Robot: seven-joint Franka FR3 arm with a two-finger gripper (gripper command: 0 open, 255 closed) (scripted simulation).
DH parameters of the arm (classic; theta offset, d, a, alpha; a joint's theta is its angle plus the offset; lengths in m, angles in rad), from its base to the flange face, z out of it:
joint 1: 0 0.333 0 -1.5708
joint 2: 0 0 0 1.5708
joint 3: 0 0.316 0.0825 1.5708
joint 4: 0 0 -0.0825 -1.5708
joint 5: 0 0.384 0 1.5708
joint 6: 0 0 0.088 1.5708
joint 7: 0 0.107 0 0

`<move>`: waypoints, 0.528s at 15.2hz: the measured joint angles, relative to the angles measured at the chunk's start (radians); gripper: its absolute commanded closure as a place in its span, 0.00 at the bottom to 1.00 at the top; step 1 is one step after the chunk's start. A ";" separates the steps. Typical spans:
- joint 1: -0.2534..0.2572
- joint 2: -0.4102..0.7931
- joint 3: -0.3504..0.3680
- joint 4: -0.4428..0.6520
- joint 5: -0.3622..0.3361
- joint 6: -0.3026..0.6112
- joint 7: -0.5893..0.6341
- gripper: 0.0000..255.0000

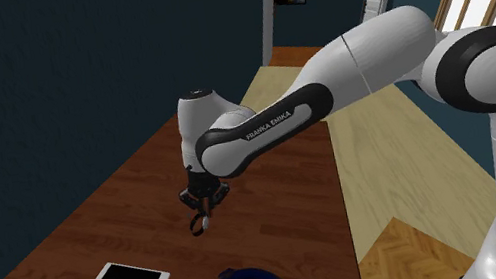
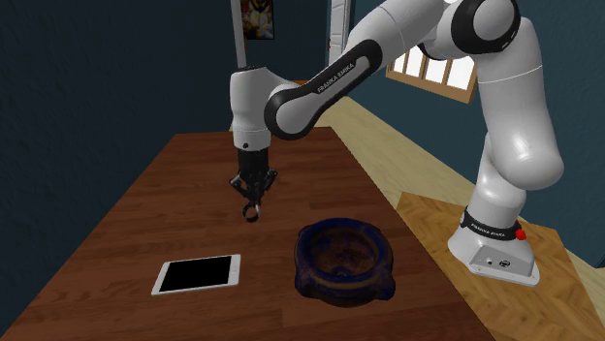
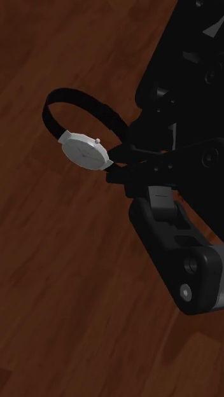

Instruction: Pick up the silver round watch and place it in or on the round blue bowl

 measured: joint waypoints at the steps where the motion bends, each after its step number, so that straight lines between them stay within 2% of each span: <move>1: 0.000 0.000 0.000 0.000 0.000 0.000 0.000 1.00; 8: -0.001 -0.008 0.002 0.005 0.004 -0.013 -0.003 1.00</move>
